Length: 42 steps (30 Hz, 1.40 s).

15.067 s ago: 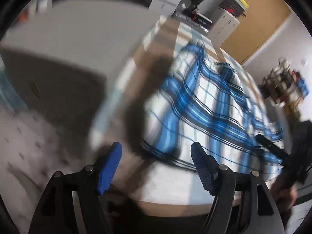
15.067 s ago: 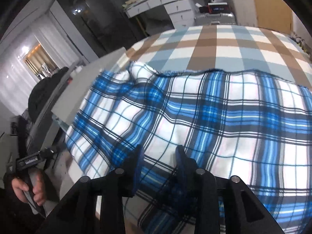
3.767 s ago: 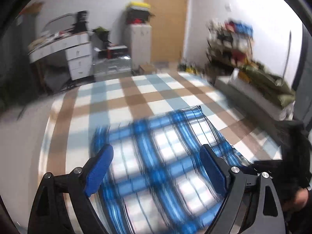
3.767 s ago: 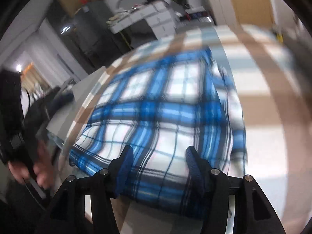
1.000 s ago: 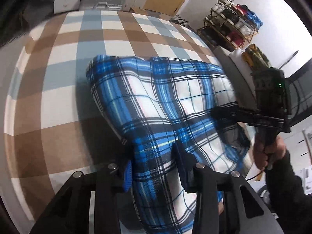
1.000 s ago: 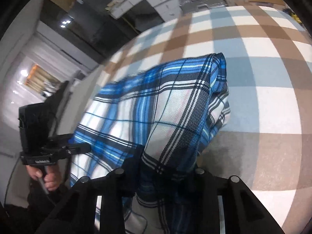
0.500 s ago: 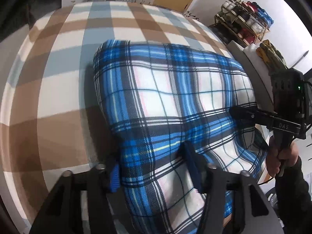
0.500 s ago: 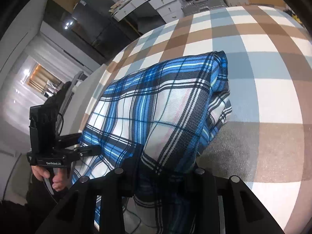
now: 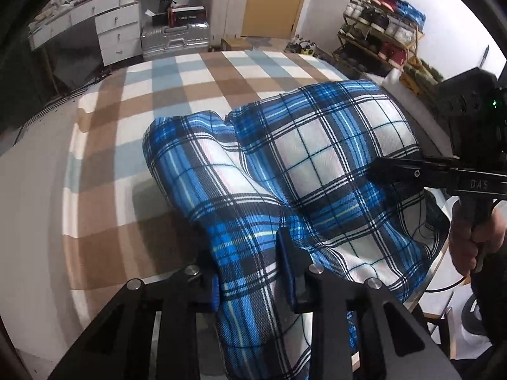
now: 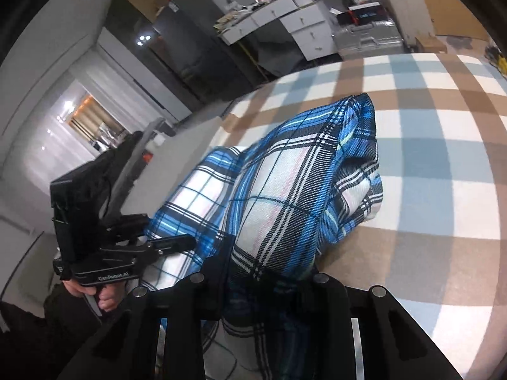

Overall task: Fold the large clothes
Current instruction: 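Lift the bundle with both tools and carry it to the grey box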

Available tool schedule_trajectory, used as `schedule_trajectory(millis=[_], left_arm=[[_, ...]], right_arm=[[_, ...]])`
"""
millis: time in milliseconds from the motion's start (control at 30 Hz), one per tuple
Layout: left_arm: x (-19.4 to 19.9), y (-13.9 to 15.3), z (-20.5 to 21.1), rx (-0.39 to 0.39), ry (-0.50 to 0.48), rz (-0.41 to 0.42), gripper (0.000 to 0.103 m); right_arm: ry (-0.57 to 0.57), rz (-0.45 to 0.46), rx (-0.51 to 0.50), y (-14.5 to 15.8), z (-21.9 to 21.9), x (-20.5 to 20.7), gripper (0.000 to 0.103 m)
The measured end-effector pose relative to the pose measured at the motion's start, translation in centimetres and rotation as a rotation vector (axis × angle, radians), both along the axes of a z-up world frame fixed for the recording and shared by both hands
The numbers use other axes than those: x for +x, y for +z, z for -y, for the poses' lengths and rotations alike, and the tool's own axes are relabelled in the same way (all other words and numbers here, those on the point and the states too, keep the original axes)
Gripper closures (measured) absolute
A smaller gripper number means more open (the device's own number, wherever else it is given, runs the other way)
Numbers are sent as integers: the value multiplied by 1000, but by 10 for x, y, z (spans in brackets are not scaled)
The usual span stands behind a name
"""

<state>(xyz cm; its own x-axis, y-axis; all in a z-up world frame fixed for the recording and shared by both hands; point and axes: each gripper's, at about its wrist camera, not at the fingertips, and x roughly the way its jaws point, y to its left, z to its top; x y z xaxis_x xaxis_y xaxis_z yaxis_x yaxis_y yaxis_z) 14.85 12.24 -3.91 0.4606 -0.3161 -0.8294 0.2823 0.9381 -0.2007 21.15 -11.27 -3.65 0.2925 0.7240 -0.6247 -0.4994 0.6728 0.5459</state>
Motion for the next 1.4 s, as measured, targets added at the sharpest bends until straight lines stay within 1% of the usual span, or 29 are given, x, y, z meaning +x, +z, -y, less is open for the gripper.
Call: schedule_trajectory(millis=[133, 200, 233, 333, 467, 500, 567, 633, 667, 733, 767, 800, 833, 867, 900, 933, 967, 1000, 1033, 1067, 1100, 1133, 1167, 1200, 1233, 1300, 1333, 1400], left_arm=[[1, 17, -15, 6, 19, 31, 79], [3, 27, -30, 7, 35, 47, 79], [3, 31, -37, -5, 44, 49, 79], [6, 47, -77, -95, 95, 33, 80], [4, 82, -131, -116, 151, 80, 81], [4, 92, -150, -110, 173, 92, 81], [4, 103, -180, -86, 209, 106, 81], [8, 107, -212, -69, 255, 95, 81], [11, 106, -232, -48, 286, 88, 81], [15, 96, -267, -17, 353, 66, 81], [18, 89, -283, 7, 384, 54, 81], [21, 75, -306, 37, 432, 47, 81], [23, 63, -318, 59, 467, 39, 79], [26, 45, -332, 95, 501, 19, 78], [31, 16, -350, 146, 546, -31, 75], [32, -3, -360, 158, 588, -78, 74], [30, -26, -376, 146, 646, -142, 70], [20, -46, -395, 40, 686, -173, 69], [9, -52, -407, -69, 701, -155, 68], [-7, -54, -420, -155, 716, -131, 66], [-22, -51, -427, -171, 738, -104, 66], [-32, -46, -431, -168, 758, -74, 66], [-40, -39, -429, -142, 781, -45, 66], [-50, -31, -424, -106, 789, -17, 66], [-52, -25, -419, -94, 771, 10, 66], [-54, -17, -395, -65, 700, 62, 66], [-52, -17, -378, -42, 663, 77, 66], [-49, -31, -345, 5, 579, 80, 66]], right_arm=[[32, 38, 25, 17, -19, 4, 73], [51, 63, 41, 29, -36, 8, 73], [62, 71, 54, 35, -43, 8, 73], [108, 111, 120, 58, -72, 14, 73], [172, 167, 172, 90, -126, 19, 73], [195, 174, 187, 99, -146, 23, 73], [220, 179, 207, 109, -180, 29, 73], [250, 157, 230, 112, -217, 38, 73], [259, 132, 243, 109, -240, 44, 73], [288, 72, 252, 95, -283, 54, 72], [295, 34, 258, 82, -305, 58, 72], [306, -12, 258, 64, -333, 63, 70], [317, -40, 233, 49, -353, 65, 70], [323, -63, 183, 28, -376, 67, 69], [325, -91, 108, 4, -398, 69, 68], [330, -113, 36, -15, -411, 69, 68], [329, -131, -37, -35, -421, 69, 69], [330, -153, -51, -48, -421, 69, 70], [338, -162, -15, -50, -414, 68, 69], [348, -128, -25, -42, -405, 65, 66], [359, -67, -52, -30, -397, 61, 66], [369, -12, -71, -20, -392, 57, 66], [380, 71, -102, -6, -384, 51, 66], [365, 160, -140, 9, -380, 48, 66], [347, 223, -160, 20, -379, 46, 66], [356, 322, -186, 41, -393, 40, 66], [364, 353, -209, 44, -399, 35, 66], [371, 443, -299, 46, -432, 36, 67]])
